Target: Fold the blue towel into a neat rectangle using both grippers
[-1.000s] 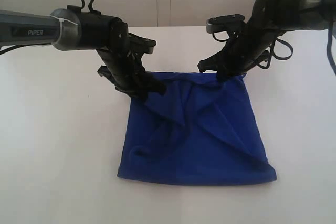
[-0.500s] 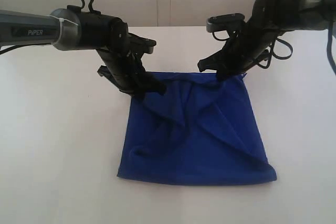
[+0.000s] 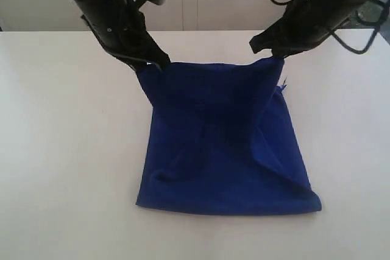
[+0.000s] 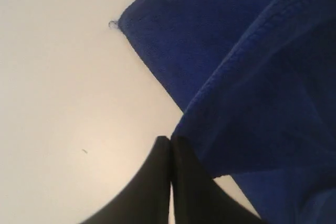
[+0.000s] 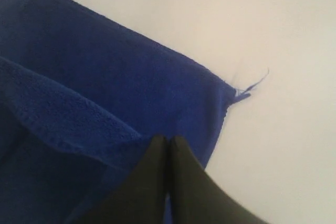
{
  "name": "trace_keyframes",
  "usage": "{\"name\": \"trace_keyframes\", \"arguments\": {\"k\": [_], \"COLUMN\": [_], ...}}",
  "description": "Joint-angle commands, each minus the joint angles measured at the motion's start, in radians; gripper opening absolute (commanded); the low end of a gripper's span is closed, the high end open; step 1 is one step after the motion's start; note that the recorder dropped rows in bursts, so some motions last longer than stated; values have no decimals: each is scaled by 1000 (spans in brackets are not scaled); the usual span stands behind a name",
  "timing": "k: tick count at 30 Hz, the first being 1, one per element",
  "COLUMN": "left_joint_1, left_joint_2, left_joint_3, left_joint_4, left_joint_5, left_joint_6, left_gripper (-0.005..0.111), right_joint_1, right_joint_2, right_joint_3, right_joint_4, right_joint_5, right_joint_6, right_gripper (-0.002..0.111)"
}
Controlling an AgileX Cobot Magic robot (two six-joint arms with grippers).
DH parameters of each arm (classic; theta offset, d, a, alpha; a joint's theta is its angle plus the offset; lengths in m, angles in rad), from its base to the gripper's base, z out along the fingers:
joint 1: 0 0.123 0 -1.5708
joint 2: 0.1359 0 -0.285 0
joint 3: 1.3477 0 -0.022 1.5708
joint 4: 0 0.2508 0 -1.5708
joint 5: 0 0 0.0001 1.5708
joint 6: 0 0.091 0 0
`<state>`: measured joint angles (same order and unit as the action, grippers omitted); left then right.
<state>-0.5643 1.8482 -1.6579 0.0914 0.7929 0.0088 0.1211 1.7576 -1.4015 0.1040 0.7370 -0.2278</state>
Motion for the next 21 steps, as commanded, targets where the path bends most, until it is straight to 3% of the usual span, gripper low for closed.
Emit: {"name": "trace_keyframes", "arguments": {"k": [1, 9, 21], "left_joint_1": [-15, -137, -335], "left_joint_2": [-127, -406, -649], "left_joint_3": [46, 315, 356], "left_joint_4": [-112, -112, -114], "left_joint_5": [84, 24, 253], "left_joint_6": [84, 69, 27], "left_gripper": [0, 0, 0], "right_joint_1": [-3, -2, -1], "right_joint_2": [-204, -533, -921], "right_joint_3": [150, 336, 402], "right_joint_4": [-11, -1, 152], "right_joint_5": [10, 82, 383], "right_joint_6": [-11, -11, -37], "right_gripper": [0, 0, 0]}}
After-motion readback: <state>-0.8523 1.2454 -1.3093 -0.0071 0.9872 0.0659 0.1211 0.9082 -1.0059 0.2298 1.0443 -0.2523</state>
